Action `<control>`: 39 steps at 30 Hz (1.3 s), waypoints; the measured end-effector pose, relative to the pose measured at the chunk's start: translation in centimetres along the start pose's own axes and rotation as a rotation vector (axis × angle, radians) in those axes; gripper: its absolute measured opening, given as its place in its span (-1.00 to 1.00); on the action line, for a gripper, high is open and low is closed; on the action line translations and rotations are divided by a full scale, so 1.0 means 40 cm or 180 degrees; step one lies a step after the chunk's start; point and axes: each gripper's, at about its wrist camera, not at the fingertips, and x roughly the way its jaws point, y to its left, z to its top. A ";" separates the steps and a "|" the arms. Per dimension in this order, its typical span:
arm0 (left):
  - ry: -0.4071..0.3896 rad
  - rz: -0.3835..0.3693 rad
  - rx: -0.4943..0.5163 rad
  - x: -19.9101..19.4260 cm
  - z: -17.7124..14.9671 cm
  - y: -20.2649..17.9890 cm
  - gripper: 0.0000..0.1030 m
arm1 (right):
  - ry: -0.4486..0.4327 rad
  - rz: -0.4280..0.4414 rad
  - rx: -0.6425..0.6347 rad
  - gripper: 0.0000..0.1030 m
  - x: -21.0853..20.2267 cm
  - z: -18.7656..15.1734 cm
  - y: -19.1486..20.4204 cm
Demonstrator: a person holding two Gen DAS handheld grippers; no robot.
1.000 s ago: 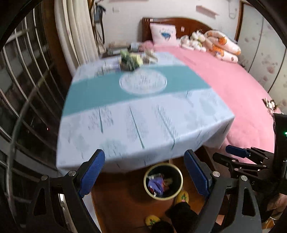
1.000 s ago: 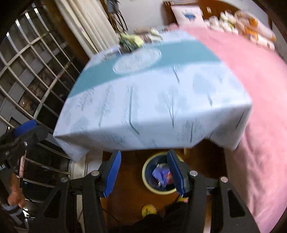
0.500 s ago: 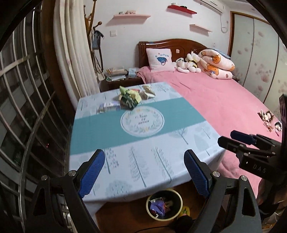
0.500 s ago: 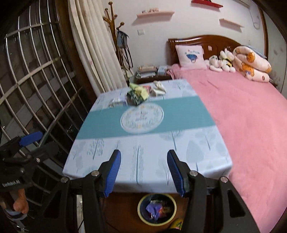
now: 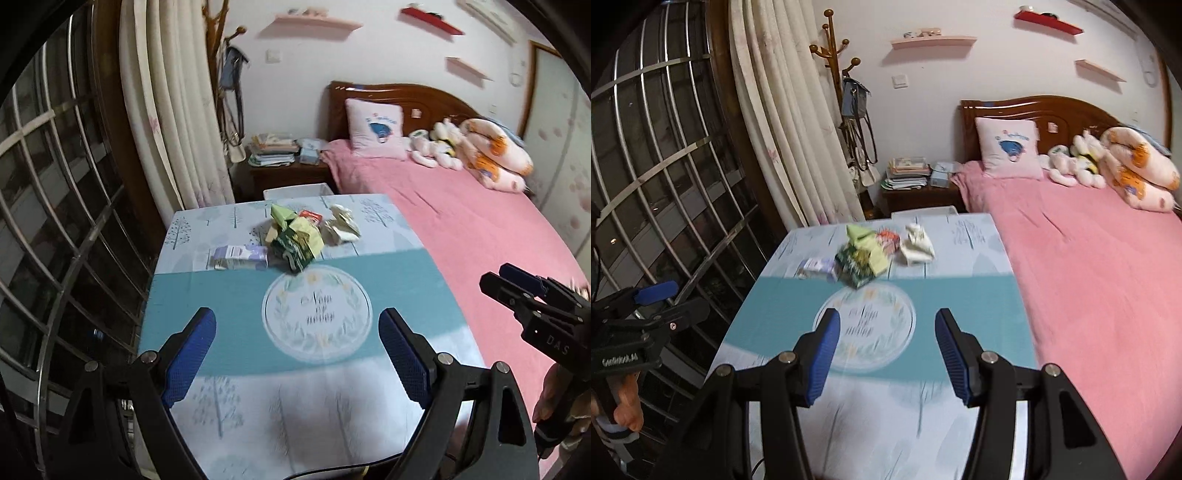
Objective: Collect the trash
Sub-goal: 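Raise both tools back toward the table, then grasp the green pistachio chocolate box with the left tool while the right tool grasps the white tissue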
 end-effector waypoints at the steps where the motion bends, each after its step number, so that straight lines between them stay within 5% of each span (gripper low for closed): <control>1: 0.0053 0.0024 -0.0030 0.039 0.030 -0.006 0.72 | 0.0037 0.0026 -0.0001 0.04 0.034 0.024 -0.023; 8: 0.0479 0.0094 -0.0003 0.340 0.213 -0.073 0.72 | 0.0383 0.0225 -0.0032 0.04 0.303 0.166 -0.182; 17: 0.0854 0.0266 -0.0074 0.646 0.301 -0.066 0.72 | 0.0763 0.0466 -0.0196 0.04 0.626 0.234 -0.233; 23: 0.1117 0.0266 -0.0139 0.775 0.295 -0.035 0.72 | 0.0939 0.0581 -0.0337 0.07 0.767 0.237 -0.199; 26: 0.1252 0.0245 -0.0176 0.826 0.285 -0.023 0.72 | 0.1006 0.0596 -0.0383 0.31 0.818 0.233 -0.185; 33: 0.1455 0.0220 -0.0168 0.901 0.272 -0.011 0.72 | 0.1054 0.0394 -0.0517 0.31 0.901 0.222 -0.178; 39: 0.1578 0.0192 -0.0134 0.952 0.262 -0.007 0.72 | 0.1120 0.0568 -0.0329 0.29 0.943 0.209 -0.222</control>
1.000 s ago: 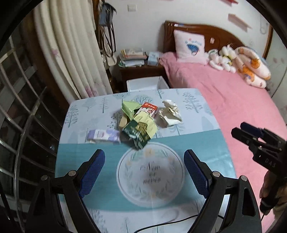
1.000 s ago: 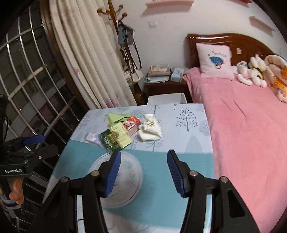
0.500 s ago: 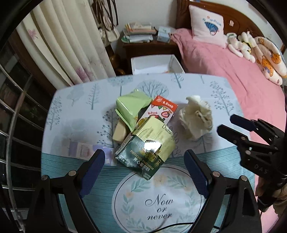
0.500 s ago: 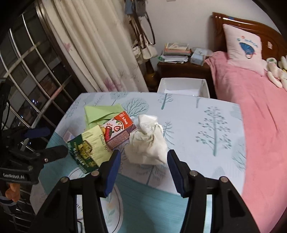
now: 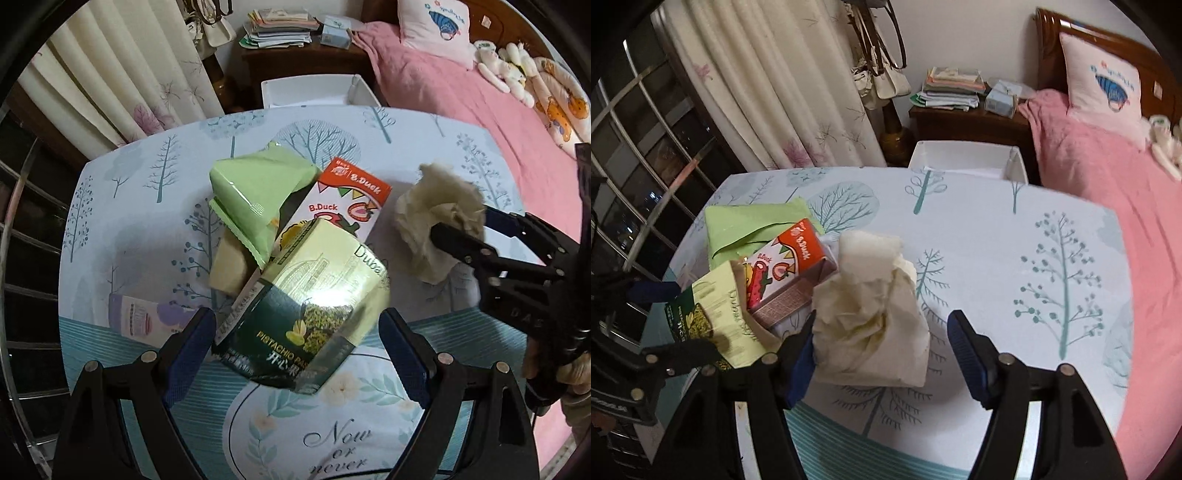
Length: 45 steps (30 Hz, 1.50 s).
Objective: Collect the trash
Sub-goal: 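Grasp the green pistachio chocolate box with the left tool while the right tool grasps the white tissue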
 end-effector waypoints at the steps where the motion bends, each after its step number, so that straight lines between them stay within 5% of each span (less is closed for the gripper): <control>1: 0.0019 0.0003 -0.0005 0.011 0.004 0.001 0.72 | -0.0017 0.0051 -0.0001 0.13 0.001 -0.001 -0.003; 8: 0.0080 0.0038 0.0042 0.044 0.008 -0.010 0.72 | -0.0042 0.0152 -0.0011 0.01 -0.012 -0.018 -0.005; 15: 0.0048 0.0117 0.0202 0.029 -0.028 -0.062 0.33 | 0.0058 0.0306 0.0047 -0.02 -0.034 -0.058 -0.003; 22: -0.0022 -0.0178 0.0163 0.000 -0.042 -0.095 0.17 | 0.0094 0.0482 0.0000 -0.04 -0.061 -0.094 0.035; 31: -0.0081 -0.0213 0.0105 -0.002 -0.051 -0.100 0.14 | 0.0049 0.0489 0.0093 -0.05 -0.108 -0.113 0.028; 33: -0.0103 -0.0168 0.0122 -0.005 -0.053 -0.106 0.13 | 0.0036 0.0479 0.0141 -0.20 -0.116 -0.116 0.018; 34: -0.0130 -0.0153 0.0128 -0.011 -0.058 -0.110 0.12 | 0.0055 0.0439 0.0167 -0.73 -0.119 -0.117 0.012; 45: -0.0256 -0.0211 0.0135 -0.102 -0.165 -0.114 0.10 | 0.0098 0.0434 0.0299 -0.76 -0.168 -0.185 0.000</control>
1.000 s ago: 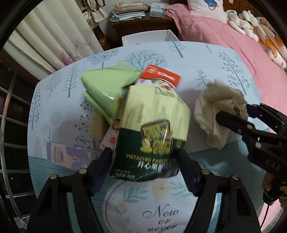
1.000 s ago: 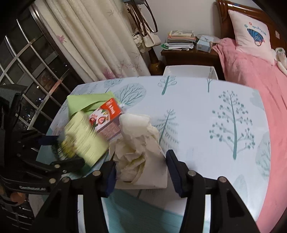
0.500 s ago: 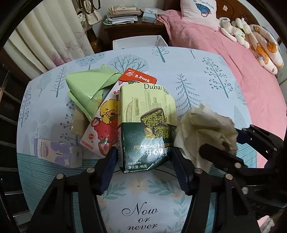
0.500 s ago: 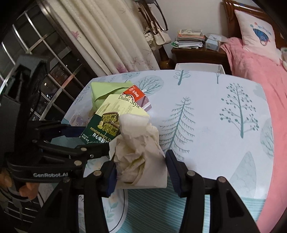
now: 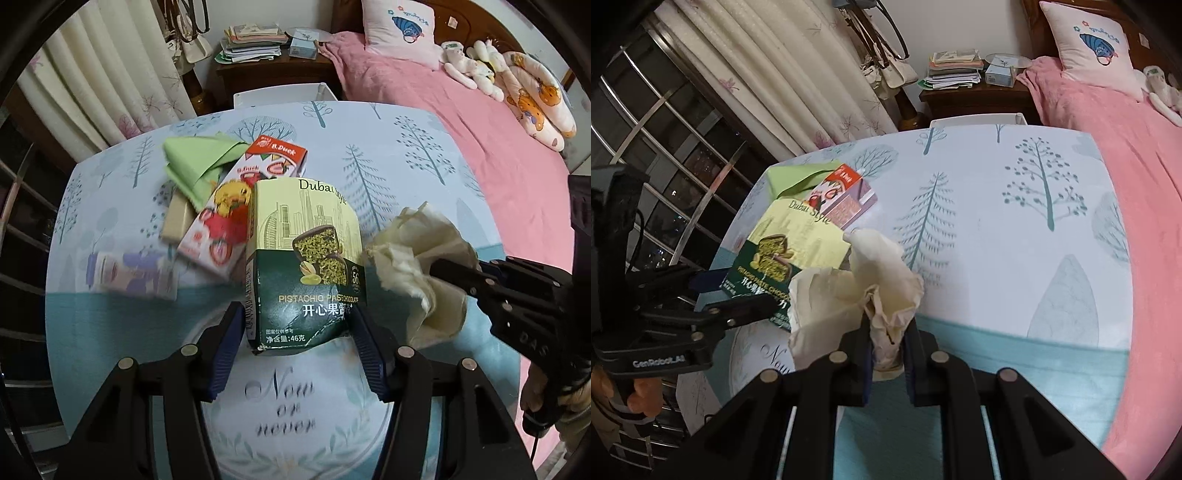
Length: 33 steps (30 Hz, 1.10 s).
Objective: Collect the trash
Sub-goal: 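Grasp the green pistachio chocolate box with the left tool while the right tool grasps the white tissue, then carry the green box and white tissue over the bin with both tools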
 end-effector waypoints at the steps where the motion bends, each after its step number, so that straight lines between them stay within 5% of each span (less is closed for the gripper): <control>1: -0.0020 -0.0013 -0.0011 -0.013 -0.013 0.000 0.10 | -0.0011 0.0003 0.0001 -0.76 -0.009 -0.008 0.006; 14: -0.0375 -0.0347 -0.0043 -0.292 -0.303 0.016 0.10 | -0.0235 -0.0104 -0.0031 -0.76 -0.196 -0.188 0.176; 25: -0.0643 -0.0679 0.0384 -0.535 -0.683 0.087 0.10 | -0.0579 -0.0431 0.0348 -0.76 -0.387 -0.541 0.423; 33: -0.0402 -0.0884 0.0562 -0.556 -0.930 0.129 0.09 | -0.0436 -0.0597 0.0602 -0.76 -0.418 -0.804 0.541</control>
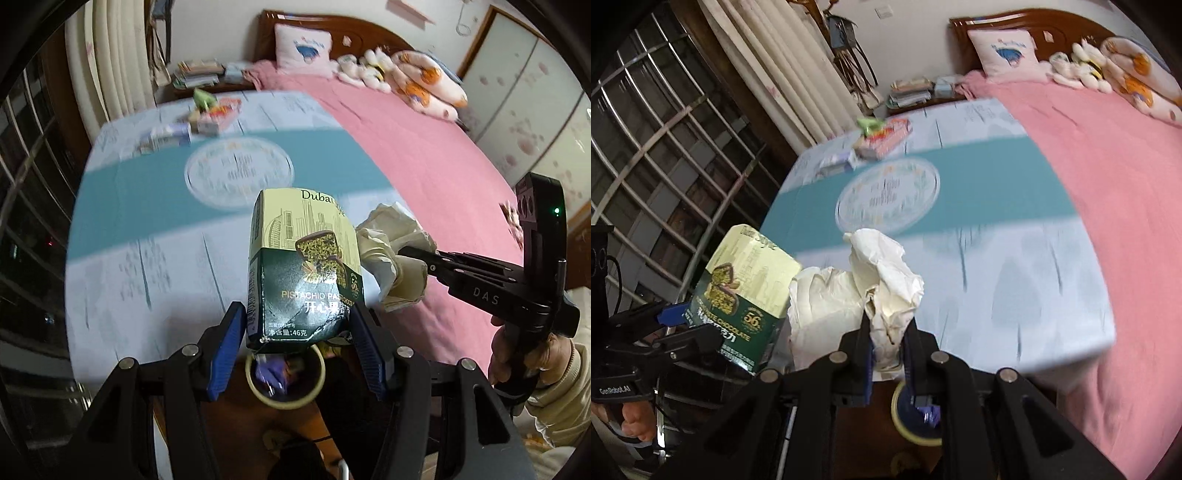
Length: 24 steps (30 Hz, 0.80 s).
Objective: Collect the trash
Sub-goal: 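Carry the green box and white tissue over the bin with both tools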
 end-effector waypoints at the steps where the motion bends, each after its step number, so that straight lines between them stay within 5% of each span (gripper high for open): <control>1: 0.0052 -0.0023 0.0005 0.002 -0.027 -0.005 0.09 | 0.0045 -0.0025 0.0001 -0.76 -0.001 -0.023 0.006; 12: 0.0610 -0.0147 -0.0333 0.152 -0.284 -0.032 0.09 | 0.0650 -0.0236 0.0048 -0.76 0.085 -0.287 -0.036; 24: 0.0794 0.0143 -0.0568 0.560 -0.471 -0.014 0.10 | 0.1044 -0.0352 0.0237 -0.75 0.454 -0.488 -0.243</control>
